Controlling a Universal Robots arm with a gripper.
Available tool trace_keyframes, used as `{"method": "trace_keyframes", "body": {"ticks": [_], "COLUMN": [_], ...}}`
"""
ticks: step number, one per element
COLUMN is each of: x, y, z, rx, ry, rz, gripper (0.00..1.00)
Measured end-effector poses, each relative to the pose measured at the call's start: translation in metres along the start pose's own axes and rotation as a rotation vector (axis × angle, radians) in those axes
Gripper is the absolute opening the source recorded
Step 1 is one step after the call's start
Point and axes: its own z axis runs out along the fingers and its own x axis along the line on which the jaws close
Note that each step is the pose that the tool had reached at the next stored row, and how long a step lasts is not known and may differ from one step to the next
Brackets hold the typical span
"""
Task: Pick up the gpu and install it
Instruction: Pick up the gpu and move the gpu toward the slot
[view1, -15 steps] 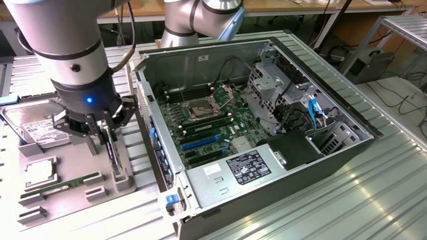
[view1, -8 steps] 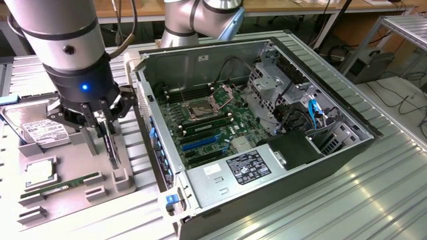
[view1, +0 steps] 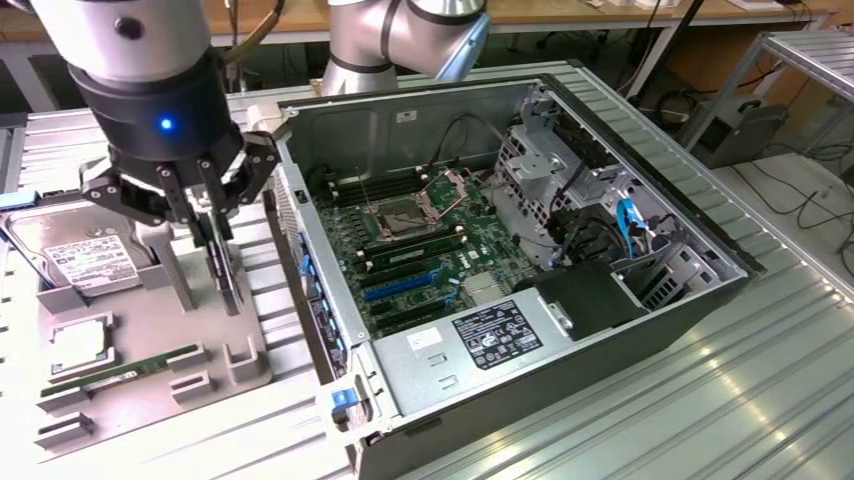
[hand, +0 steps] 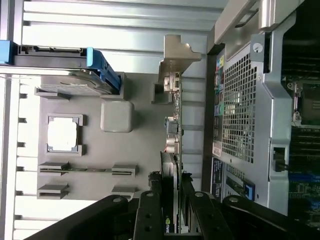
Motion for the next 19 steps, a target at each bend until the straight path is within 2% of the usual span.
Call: {"method": "trace_keyframes", "body": {"ticks": [5, 12, 14, 19], "x": [-0.013, -0.032, -0.042, -0.064], "y": [-0.006, -0.016, -0.0208, -0.0263], "z": [-0.026, -0.0583, -0.0742, -0.0992], "rx": [-0.0056, -0.0073, -0.0078, -0.0102], "ry": [0.0002, 0.0034, 0.006, 0.011], "rz": [0.0, 0.001, 0.001, 0.001], "gripper": [0.26, 0.26, 0.26, 0.26]}}
